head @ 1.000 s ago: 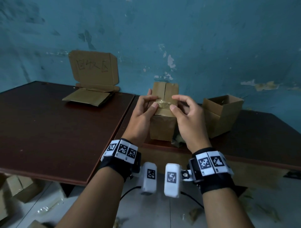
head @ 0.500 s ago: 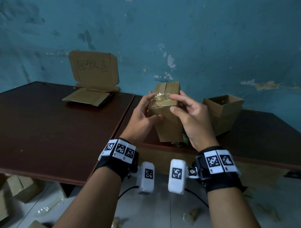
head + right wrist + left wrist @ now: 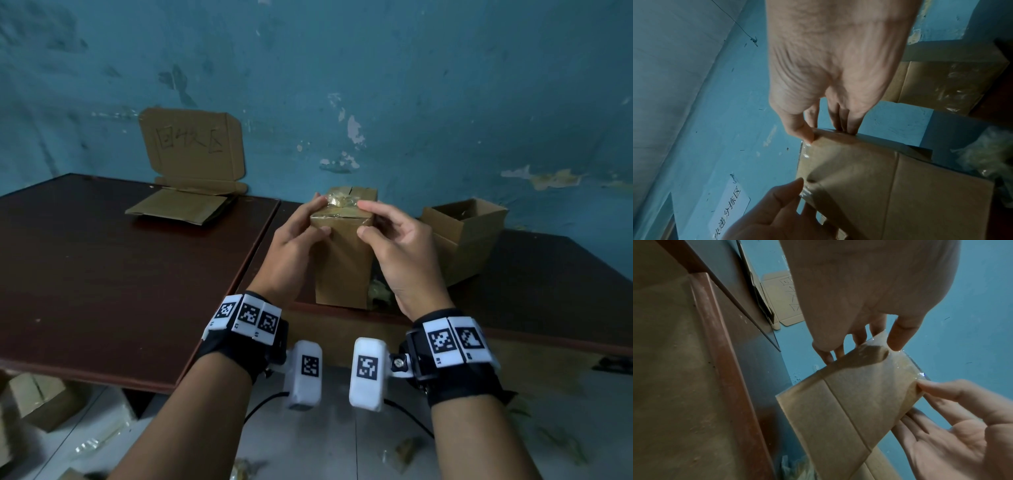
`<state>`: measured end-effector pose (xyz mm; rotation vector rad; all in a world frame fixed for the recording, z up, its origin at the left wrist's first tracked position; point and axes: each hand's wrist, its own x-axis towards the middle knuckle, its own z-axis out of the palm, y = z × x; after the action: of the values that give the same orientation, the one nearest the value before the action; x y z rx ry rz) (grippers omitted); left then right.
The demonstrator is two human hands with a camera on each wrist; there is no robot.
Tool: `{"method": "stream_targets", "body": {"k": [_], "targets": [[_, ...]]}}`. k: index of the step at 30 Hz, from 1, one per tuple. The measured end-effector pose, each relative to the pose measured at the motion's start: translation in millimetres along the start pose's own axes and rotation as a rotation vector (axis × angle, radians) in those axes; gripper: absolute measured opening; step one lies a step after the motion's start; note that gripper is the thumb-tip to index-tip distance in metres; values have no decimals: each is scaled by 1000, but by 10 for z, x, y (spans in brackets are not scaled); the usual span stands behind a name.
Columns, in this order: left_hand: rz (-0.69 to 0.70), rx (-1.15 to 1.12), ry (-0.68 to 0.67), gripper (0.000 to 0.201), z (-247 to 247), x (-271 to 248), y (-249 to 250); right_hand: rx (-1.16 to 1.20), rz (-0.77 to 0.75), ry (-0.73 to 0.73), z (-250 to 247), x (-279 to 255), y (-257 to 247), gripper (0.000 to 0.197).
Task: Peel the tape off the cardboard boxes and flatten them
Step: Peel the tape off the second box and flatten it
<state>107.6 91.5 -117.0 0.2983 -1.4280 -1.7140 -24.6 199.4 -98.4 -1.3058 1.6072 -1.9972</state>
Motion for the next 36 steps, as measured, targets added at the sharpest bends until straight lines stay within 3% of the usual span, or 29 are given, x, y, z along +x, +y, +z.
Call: {"method": "stream_targets", "body": {"k": [17,24,30,32,36], "targets": [[31,63,-13,49,-28,6,-4,-55,-80,92,-29,8,123,18],[61,67,9,50,-57,6,13,-141,-57,64,4,-3,62,23],[141,344,-127,35,73,-35,-69,-402,-103,269,80,-60,204,47],[185,431,-122,40,93,-23,-118,-320,-53,236,60,-72,231,43],[235,341,-84,39,-43,52,-147,-154,8,142,31,-66,179,24]]}}
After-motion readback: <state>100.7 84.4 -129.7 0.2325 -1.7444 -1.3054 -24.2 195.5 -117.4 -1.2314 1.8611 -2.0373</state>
